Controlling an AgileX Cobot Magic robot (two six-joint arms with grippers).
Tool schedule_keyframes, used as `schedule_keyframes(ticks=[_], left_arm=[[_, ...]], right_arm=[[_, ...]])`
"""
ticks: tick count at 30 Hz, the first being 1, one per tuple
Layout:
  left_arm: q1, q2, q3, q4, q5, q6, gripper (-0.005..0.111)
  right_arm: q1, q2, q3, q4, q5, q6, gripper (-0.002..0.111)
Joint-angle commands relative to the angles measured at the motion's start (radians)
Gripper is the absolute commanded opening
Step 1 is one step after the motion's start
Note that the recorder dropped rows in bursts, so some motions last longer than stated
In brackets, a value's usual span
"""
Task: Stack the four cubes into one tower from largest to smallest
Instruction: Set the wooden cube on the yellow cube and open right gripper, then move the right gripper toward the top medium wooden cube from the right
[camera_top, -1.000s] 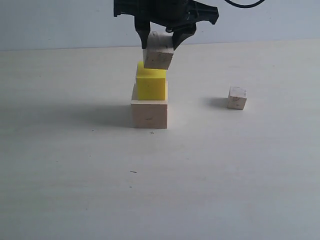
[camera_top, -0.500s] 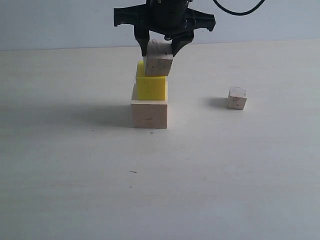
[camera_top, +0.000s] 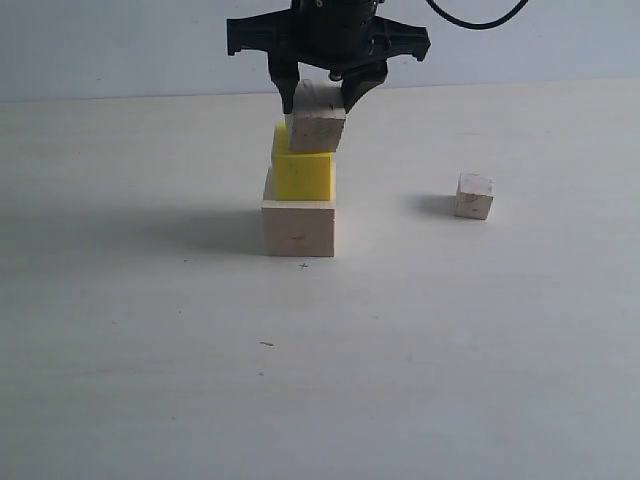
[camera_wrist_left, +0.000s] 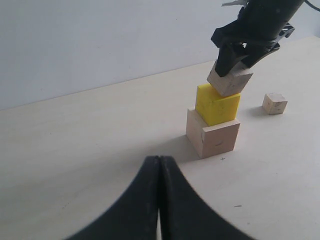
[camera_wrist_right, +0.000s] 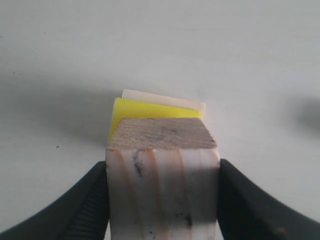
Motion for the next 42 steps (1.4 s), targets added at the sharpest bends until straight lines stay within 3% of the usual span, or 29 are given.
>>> schedule_keyframes(ticks=[1, 6, 11, 14, 31, 33, 36, 37, 42], left_arm=[[0.005, -0.005, 0.004, -0.013, -0.008, 0.005, 0.0], [0.005, -0.005, 0.004, -0.013, -0.008, 0.005, 0.0], [0.005, -0.005, 0.004, -0.013, -0.006, 0.005, 0.0], [0.005, -0.005, 0.004, -0.013, -0.002, 0.005, 0.0], [0.005, -0.005, 0.004, -0.028, 0.001, 0.005, 0.0], [0.005, 0.0, 0.004, -0.056, 0.001, 0.005, 0.0], [0.005, 0.021, 0.01, -0.068, 0.005, 0.007, 0.0], [0.005, 0.027, 0.009, -0.071, 0.008, 0.007, 0.0], [0.005, 0.046, 0.018, -0.082, 0.016, 0.007, 0.0]], right_arm=[[0.005, 0.002, -0.01, -0.001, -0.004, -0.011, 0.0], [0.005, 0.002, -0.01, -0.001, -0.004, -0.011, 0.012], [0.005, 0.002, -0.01, 0.058, -0.004, -0.083, 0.053], [0.005, 0.002, -0.01, 0.06, -0.004, -0.082, 0.064], [0.005, -0.132, -0.01, -0.037, -0.004, -0.08, 0.063], [0.005, -0.159, -0.01, -0.11, -0.004, -0.107, 0.051], [0.005, -0.2, -0.01, -0.172, -0.004, -0.242, 0.008], [0.005, -0.208, -0.01, -0.187, -0.004, -0.265, 0.0], [0.005, -0.241, -0.01, -0.277, -0.004, -0.317, 0.0]])
